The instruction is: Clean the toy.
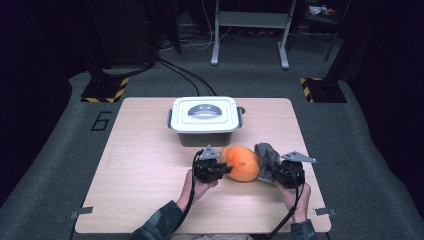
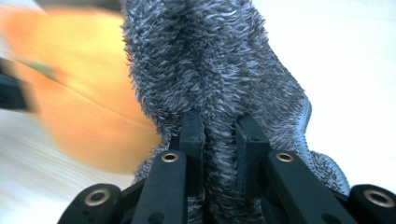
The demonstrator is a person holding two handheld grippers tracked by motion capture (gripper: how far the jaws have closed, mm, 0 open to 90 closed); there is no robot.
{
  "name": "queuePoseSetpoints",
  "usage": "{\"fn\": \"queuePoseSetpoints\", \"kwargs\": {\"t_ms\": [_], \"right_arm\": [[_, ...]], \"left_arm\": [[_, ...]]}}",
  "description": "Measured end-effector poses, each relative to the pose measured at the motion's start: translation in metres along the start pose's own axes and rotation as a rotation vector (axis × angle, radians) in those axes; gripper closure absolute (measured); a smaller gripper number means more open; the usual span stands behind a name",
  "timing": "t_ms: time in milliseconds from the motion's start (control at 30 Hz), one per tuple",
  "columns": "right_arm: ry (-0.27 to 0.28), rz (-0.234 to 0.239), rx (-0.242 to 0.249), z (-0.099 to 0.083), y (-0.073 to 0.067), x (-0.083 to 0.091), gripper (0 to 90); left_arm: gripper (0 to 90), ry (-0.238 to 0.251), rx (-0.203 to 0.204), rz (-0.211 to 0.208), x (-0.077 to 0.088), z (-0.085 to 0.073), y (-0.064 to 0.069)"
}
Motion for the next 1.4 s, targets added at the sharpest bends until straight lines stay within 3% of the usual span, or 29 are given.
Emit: {"fn": "queuePoseSetpoints", "kwargs": {"t_ms": [67,133,267,300,500,800,1000,1100,1400], "right_arm": [[0.029,0.034,0.018,0.010,-0.011,0.009,75.8],[0.015,0.076,0.036,0.013,-0.025,0.009,75.8],[-0.022,0.059,0.096,0.007,-0.037,-0.006,76.0],[-0.023,0.053,0.100,0.007,-0.038,-0.008,76.0],[-0.028,0.048,0.095,0.010,-0.037,-0.010,76.1],[-0.032,0.065,0.084,0.011,-0.035,-0.013,76.1],[-0.034,0.077,0.069,0.011,-0.033,-0.015,76.0],[-0.031,0.081,0.056,0.011,-0.032,-0.016,76.0],[-0.031,0.085,0.058,0.010,-0.033,-0.016,76.0]], "left_arm": [[79.0,0.000,0.003,-0.001,0.000,0.000,0.000],[78.9,-0.005,-0.004,-0.003,0.000,-0.001,0.000],[78.0,-0.006,0.001,-0.005,0.000,-0.002,-0.003],[77.2,-0.004,0.008,-0.011,0.000,-0.002,-0.003],[64.4,-0.009,-0.053,0.003,0.004,-0.002,-0.004],[32.3,-0.039,-0.150,0.042,0.000,-0.008,-0.001],[26.0,-0.084,-0.220,0.069,-0.007,-0.011,0.003],[27.8,-0.100,-0.239,0.085,-0.010,-0.011,0.002],[55.8,-0.083,-0.253,0.118,-0.013,-0.011,-0.005]]}}
Point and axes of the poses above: each handheld gripper's, and its own axes: x roughly backward along the jaws, z roughly out of its top, y roughly to its right, the point moved 10 cm from there along -x, roughly forward along the jaws, and after that the axes turned 11 degrees about -z, right-handed, at the moved point
